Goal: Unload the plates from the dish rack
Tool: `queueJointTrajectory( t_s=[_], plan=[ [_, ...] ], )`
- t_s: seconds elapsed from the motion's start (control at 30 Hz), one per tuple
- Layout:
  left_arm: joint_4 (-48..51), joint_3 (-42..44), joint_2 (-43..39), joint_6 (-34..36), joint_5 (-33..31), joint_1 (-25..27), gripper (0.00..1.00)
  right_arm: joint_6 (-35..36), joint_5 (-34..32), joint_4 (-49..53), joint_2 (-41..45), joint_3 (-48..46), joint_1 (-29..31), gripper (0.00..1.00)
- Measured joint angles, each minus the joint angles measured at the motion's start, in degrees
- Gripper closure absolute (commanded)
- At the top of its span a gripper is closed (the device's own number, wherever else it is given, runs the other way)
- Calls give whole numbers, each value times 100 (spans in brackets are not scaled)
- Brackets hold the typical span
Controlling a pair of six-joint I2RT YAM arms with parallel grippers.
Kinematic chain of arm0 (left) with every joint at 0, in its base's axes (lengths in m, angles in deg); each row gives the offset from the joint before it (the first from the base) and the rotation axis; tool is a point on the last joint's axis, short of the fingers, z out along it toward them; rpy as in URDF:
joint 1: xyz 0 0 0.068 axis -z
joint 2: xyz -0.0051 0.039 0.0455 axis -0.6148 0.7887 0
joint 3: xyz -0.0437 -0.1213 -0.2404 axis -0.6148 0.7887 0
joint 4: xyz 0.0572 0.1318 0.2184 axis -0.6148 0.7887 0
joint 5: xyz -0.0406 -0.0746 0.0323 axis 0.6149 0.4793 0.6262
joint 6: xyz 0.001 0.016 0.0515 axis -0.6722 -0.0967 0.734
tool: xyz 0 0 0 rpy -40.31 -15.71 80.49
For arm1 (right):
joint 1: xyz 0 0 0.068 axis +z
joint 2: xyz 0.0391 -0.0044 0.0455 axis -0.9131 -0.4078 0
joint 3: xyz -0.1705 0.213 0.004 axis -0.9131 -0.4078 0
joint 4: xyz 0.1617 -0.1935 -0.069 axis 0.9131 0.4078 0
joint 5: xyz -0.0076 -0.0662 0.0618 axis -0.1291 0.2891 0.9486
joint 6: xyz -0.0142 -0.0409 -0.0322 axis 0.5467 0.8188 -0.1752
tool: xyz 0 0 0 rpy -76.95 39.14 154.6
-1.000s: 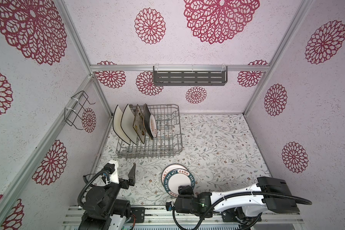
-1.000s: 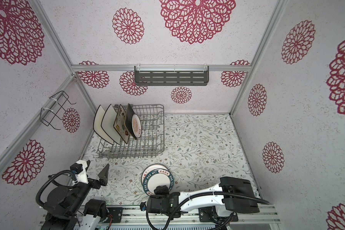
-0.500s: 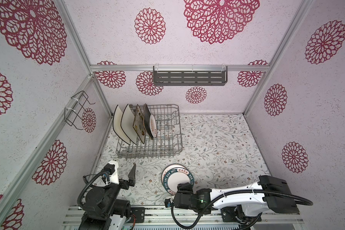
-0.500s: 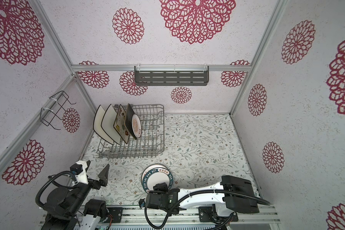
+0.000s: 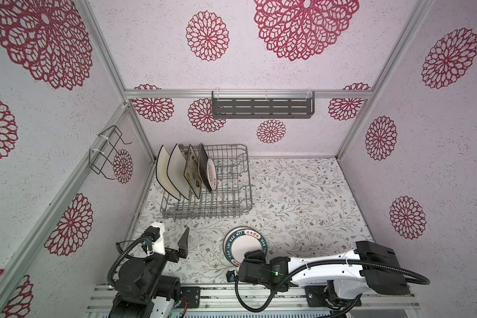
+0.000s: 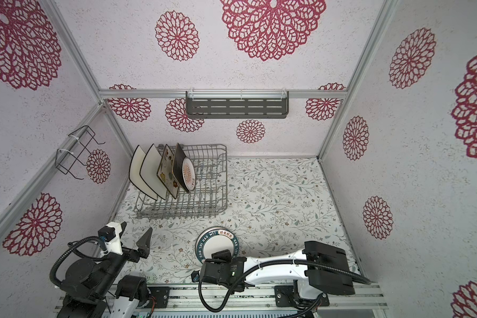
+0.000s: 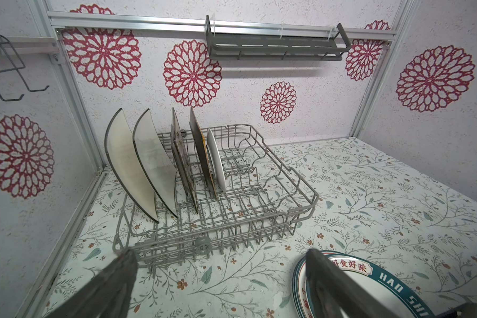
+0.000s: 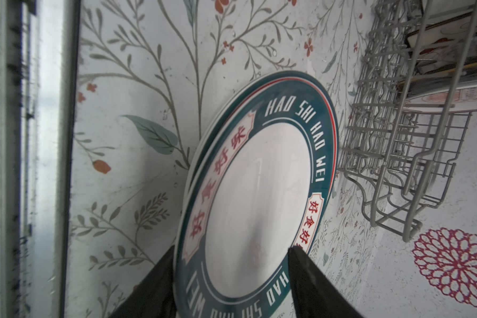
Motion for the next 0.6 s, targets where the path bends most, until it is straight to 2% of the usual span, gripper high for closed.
queueJointTrajectory(
  t_s=[0.37, 0.6],
  plan=[
    [2, 0, 0, 2, 20, 61, 3, 4, 96, 7, -155, 63, -94, 32],
    [2, 0, 0, 4, 20, 63, 3, 2, 122, 31, -184, 70, -109, 24]
  ],
)
